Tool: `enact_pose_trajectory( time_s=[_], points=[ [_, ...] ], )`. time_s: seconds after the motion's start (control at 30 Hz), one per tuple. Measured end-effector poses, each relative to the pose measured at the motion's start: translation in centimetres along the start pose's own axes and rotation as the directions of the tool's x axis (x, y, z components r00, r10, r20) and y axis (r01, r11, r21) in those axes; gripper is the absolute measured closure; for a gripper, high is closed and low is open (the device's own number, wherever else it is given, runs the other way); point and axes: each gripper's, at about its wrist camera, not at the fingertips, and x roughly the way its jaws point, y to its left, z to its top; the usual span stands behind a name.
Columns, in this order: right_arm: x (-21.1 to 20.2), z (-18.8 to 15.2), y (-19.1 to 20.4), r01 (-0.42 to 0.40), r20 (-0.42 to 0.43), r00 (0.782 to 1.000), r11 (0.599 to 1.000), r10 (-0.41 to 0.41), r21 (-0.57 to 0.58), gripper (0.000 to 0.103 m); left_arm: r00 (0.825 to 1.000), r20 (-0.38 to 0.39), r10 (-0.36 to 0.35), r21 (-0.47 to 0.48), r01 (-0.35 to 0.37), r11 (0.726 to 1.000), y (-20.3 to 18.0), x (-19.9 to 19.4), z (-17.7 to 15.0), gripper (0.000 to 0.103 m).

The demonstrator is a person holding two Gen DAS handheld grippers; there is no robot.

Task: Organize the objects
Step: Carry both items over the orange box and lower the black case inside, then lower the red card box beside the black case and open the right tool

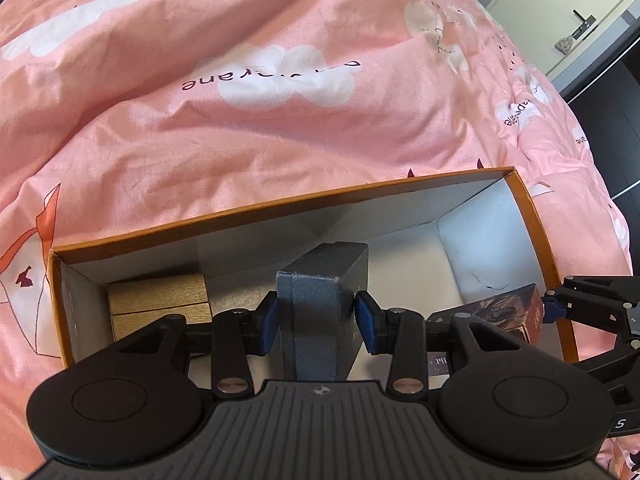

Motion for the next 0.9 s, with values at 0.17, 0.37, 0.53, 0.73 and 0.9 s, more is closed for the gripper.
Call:
enact_pose_trajectory(
  time_s=[0.17, 0.37, 0.53, 0.73, 0.9],
  points=[
    [0.8, 0.6, 0.3, 0.007, -0.023, 1.0, 1.0, -0.008, -0.011, 0.044, 0.993, 0.033, 0.116, 0.082, -0.118, 0.99, -0.9, -0.2, -0.6, 0.041],
    [1.9, 1.0, 0.4, 0.017, -0.051, 0.999, 1.0, -0.018, -0.006, 0.044, 0.986, 0.094, 0.141, 0.128, -0.152, 0.98, -1.5, -1.6, -1.1, 0.041],
    [2.9, 1.8, 0.6, 0.029, -0.072, 0.997, 1.0, -0.029, -0.001, 0.044, 0.982, 0.143, 0.125, 0.091, -0.139, 0.986, -1.4, -3.2, -1.1, 0.041],
    [4.9, 3.0, 0.2, 0.018, -0.124, 0.992, 0.999, -0.012, 0.05, 0.043, 0.973, 0.177, 0.149, 0.037, -0.158, 0.987, -0.9, -4.1, -1.3, 0.042],
    [6.1, 4.1, 0.4, 0.035, -0.109, 0.994, 0.997, -0.028, 0.063, 0.044, 0.972, 0.177, 0.155, 0.01, -0.16, 0.987, -0.3, -4.2, -1.7, 0.042]
  ],
)
